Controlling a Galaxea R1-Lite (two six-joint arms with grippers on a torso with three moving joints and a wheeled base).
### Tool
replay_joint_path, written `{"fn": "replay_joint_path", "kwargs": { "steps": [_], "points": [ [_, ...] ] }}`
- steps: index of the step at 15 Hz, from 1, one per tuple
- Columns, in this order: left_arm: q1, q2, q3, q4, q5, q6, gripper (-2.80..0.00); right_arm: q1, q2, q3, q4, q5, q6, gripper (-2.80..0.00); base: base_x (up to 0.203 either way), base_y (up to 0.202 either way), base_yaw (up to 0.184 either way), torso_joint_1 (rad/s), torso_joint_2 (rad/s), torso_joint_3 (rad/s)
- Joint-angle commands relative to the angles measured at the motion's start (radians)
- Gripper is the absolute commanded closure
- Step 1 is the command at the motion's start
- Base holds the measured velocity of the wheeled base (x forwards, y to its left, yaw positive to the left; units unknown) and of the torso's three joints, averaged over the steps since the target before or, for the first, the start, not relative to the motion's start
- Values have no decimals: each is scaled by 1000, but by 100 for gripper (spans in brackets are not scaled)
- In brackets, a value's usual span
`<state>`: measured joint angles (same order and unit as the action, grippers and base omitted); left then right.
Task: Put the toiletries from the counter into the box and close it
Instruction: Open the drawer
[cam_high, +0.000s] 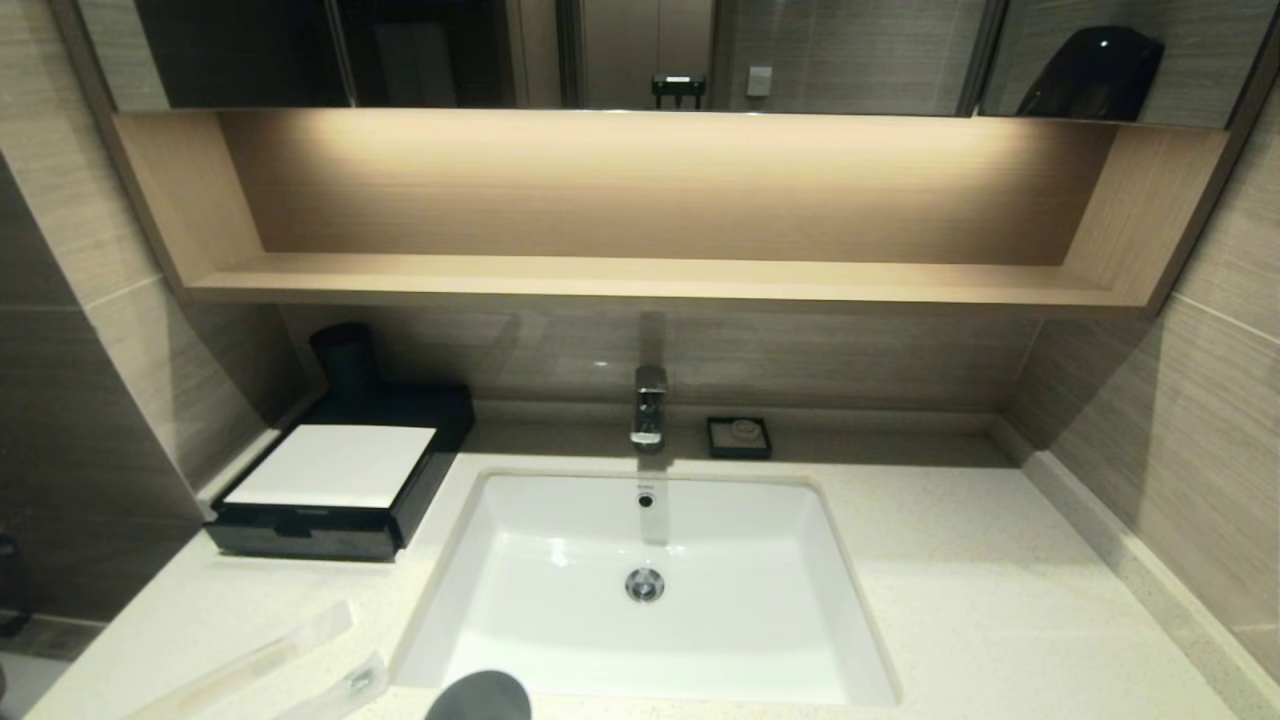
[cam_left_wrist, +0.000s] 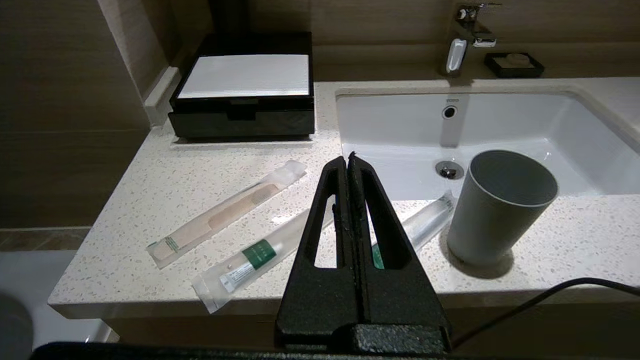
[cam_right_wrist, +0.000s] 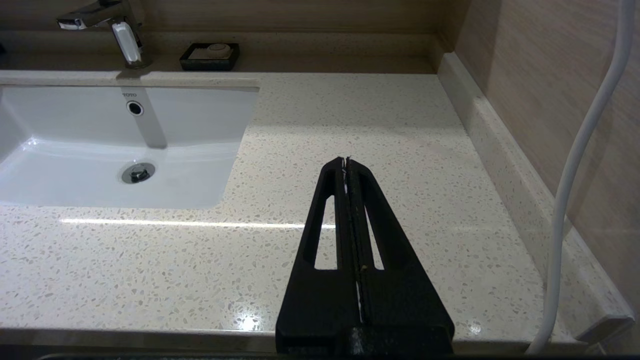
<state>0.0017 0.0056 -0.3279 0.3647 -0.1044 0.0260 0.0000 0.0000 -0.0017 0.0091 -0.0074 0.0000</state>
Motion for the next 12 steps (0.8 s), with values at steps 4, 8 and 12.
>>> {"fn": "replay_joint_path", "kwargs": {
  "steps": [4, 8, 12],
  "points": [
    [0, 227, -136, 18, 1, -39, 0, 0, 0, 0, 0, 0, 0, 0, 0, 0, 0, 0, 0, 0],
    [-1, 506, -292, 25, -5, -68, 0, 0, -1, 0, 0, 0, 0, 0, 0, 0, 0, 0, 0, 0],
    [-18, 796, -495, 104, -11, -57, 0, 0, 0, 0, 0, 0, 0, 0, 0, 0, 0, 0, 0, 0]
  ]
}}
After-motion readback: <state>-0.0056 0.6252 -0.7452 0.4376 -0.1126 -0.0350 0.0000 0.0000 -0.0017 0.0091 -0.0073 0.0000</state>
